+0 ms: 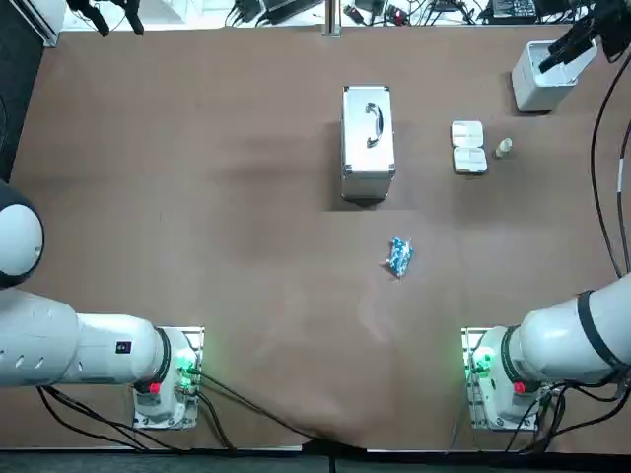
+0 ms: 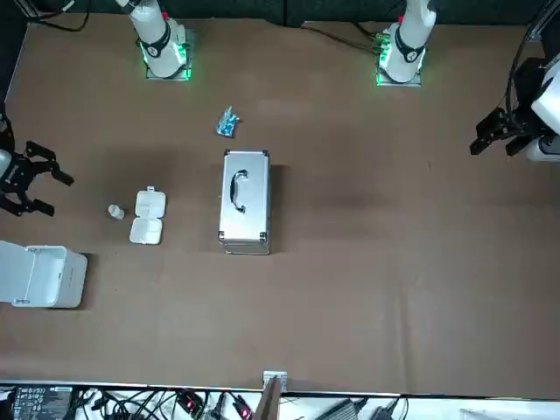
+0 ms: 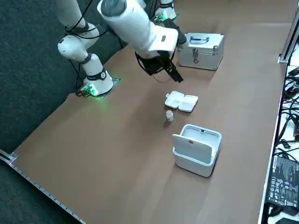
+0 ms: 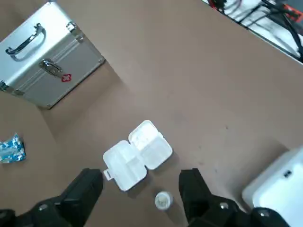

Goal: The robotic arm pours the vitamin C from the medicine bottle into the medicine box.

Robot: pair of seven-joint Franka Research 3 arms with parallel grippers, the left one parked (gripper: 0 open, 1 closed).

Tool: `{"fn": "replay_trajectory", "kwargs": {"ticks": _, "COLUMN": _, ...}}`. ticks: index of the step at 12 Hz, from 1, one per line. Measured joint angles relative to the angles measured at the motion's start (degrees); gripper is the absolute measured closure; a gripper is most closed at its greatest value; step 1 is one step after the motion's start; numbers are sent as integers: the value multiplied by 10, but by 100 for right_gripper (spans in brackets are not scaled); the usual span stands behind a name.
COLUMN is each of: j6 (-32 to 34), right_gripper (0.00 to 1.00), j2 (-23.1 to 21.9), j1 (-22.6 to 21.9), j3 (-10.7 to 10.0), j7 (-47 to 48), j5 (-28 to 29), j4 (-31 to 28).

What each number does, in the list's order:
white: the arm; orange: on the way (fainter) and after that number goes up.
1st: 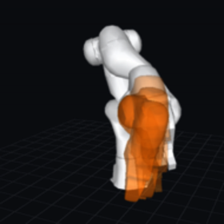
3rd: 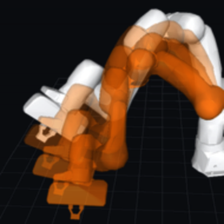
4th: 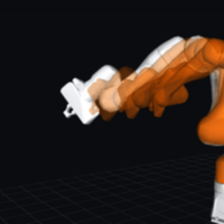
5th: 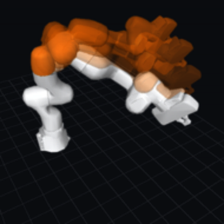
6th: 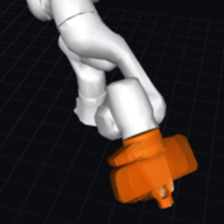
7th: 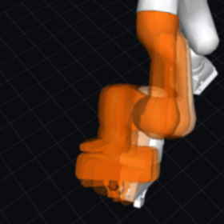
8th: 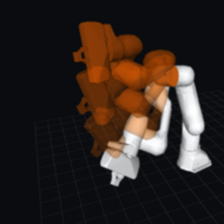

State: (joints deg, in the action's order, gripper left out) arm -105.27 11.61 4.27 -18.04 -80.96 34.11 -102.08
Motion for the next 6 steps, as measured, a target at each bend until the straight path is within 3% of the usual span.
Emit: {"fn": "replay_trajectory", "kwargs": {"ticks": 6, "j6": -1, "right_gripper": 0, "j2": 41, "j1": 29, "j3": 0, "j7": -151, "j5": 94, "j4": -31}}
